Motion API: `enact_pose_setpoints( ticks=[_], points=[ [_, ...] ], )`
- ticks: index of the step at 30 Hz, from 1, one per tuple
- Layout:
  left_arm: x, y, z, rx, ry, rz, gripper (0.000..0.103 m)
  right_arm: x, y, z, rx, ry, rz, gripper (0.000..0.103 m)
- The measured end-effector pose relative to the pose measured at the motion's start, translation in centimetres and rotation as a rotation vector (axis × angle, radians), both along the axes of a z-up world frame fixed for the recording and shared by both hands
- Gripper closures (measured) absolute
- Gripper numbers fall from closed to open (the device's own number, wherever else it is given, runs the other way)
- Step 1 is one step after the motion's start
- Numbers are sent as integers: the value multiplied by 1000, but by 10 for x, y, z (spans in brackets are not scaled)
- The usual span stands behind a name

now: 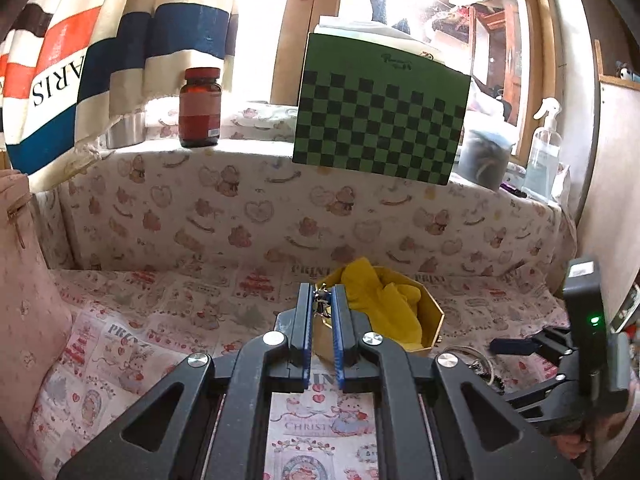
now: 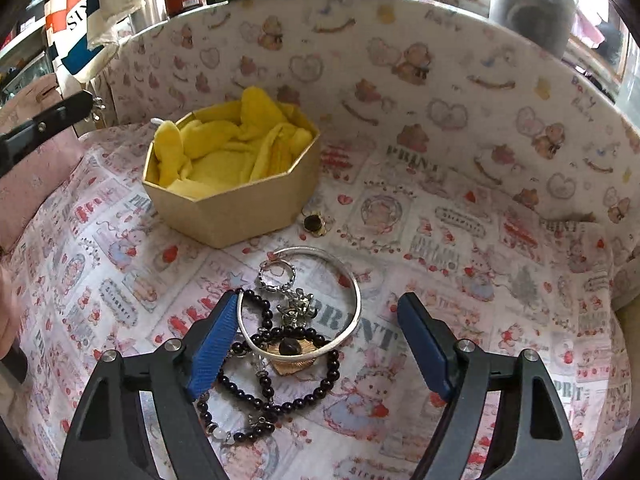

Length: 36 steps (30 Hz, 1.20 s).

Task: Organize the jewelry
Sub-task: 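Carry the charm toward the gold box with the left gripper while the right gripper grasps the silver bangle, then open the left gripper over the box while the right gripper lowers the bangle into it and opens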

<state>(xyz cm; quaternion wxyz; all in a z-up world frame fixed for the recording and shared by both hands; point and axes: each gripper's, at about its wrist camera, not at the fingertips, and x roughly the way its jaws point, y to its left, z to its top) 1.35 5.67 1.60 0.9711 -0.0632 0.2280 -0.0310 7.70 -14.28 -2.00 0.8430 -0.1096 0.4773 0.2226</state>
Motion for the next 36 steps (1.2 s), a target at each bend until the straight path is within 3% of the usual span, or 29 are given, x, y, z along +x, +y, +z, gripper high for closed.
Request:
enact_pose_setpoints(
  ticks=[2, 4, 9, 14, 18, 22, 26, 28, 30, 36],
  points=[
    [1, 2, 0, -5, 0, 6, 95, 2, -1, -1, 13, 10, 1, 26],
    [2, 3, -1, -11, 6, 8, 95, 1, 0, 0, 0, -5, -6, 39],
    [1, -1, -1, 5, 3, -1, 95, -3, -3, 2, -9, -24, -31, 40],
    [-2, 1, 3, -8, -18, -12, 95, -15, -13, 27, 78, -85, -56, 40],
    [8, 1, -1, -11, -35, -119, 95, -21, -14, 54, 105, -170, -49, 40],
    [32, 10, -5, -152, 33, -224, 95, -15, -8, 75, 189, -201, -65, 40],
    [54, 16, -17, -285, 120, -298, 95, -6, -7, 75, 257, -180, -87, 40],
    [60, 19, -23, -304, 151, -272, 83, -3, -5, 73, 263, -170, -83, 40],
    [61, 23, -23, -337, 155, -280, 47, -3, -2, 72, 251, -171, -76, 40],
    [45, 39, -8, -361, 61, -190, 39, -3, 6, 79, 230, -181, -57, 40]
  ],
)
